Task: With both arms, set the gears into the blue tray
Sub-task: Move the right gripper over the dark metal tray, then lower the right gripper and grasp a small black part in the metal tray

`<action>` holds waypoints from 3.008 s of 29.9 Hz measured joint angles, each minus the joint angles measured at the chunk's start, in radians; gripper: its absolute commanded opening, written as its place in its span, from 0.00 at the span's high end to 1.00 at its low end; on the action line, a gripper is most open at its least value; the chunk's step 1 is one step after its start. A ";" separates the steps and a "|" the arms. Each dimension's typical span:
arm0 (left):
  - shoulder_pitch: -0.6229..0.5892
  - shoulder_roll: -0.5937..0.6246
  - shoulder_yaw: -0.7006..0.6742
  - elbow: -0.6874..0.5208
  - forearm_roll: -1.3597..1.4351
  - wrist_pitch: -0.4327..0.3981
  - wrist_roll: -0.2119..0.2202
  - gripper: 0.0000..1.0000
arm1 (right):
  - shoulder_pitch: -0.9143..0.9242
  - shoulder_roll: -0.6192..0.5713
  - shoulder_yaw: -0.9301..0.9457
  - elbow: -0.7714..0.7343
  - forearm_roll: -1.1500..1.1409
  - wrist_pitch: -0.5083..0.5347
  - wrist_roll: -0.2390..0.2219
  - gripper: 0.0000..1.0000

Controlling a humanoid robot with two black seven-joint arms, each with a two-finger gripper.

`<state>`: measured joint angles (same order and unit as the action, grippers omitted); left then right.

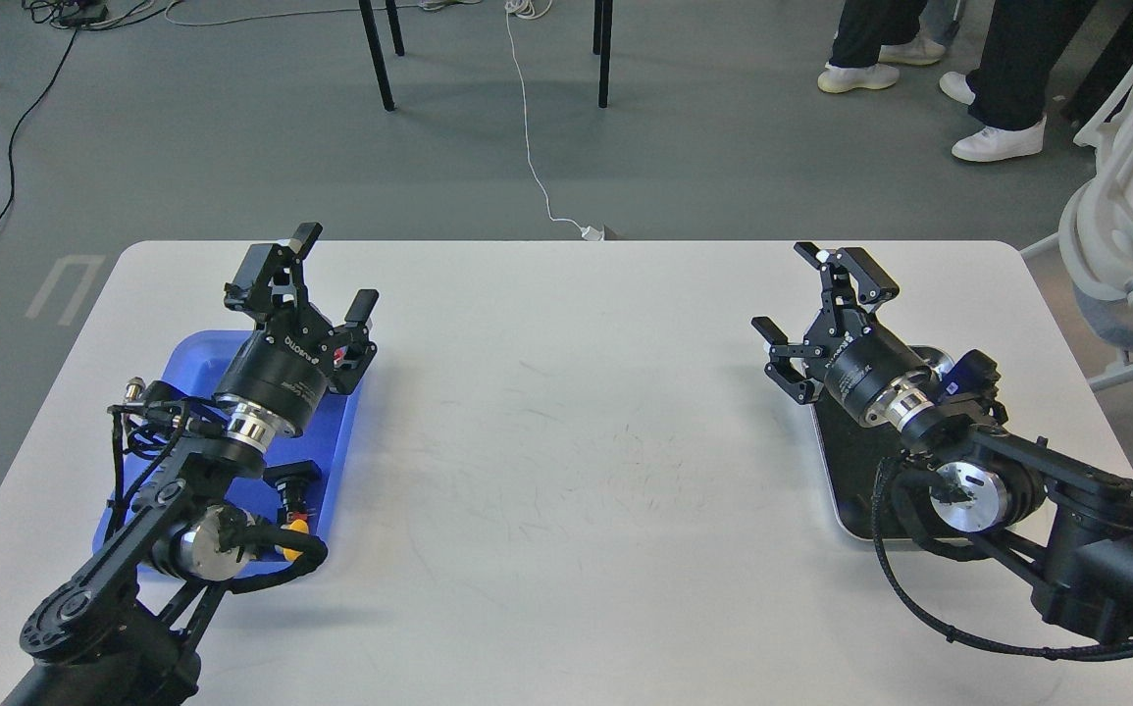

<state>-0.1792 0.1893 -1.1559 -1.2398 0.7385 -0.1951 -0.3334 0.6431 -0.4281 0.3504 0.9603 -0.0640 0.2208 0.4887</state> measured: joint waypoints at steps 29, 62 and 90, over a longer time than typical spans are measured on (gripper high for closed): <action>0.011 0.059 0.029 0.002 0.000 -0.033 -0.065 0.02 | 0.162 -0.309 -0.137 0.178 -0.105 0.170 0.000 0.01; 0.014 0.044 0.033 -0.037 -0.001 -0.028 -0.064 0.02 | 0.776 -0.227 -1.076 0.082 -1.533 0.101 0.000 0.18; 0.012 0.046 0.033 -0.036 -0.001 -0.032 -0.062 0.02 | 0.684 -0.151 -1.084 -0.017 -1.520 0.022 0.000 0.50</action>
<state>-0.1672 0.2349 -1.1228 -1.2762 0.7379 -0.2269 -0.3958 1.3271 -0.5792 -0.7338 0.9431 -1.5845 0.2428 0.4887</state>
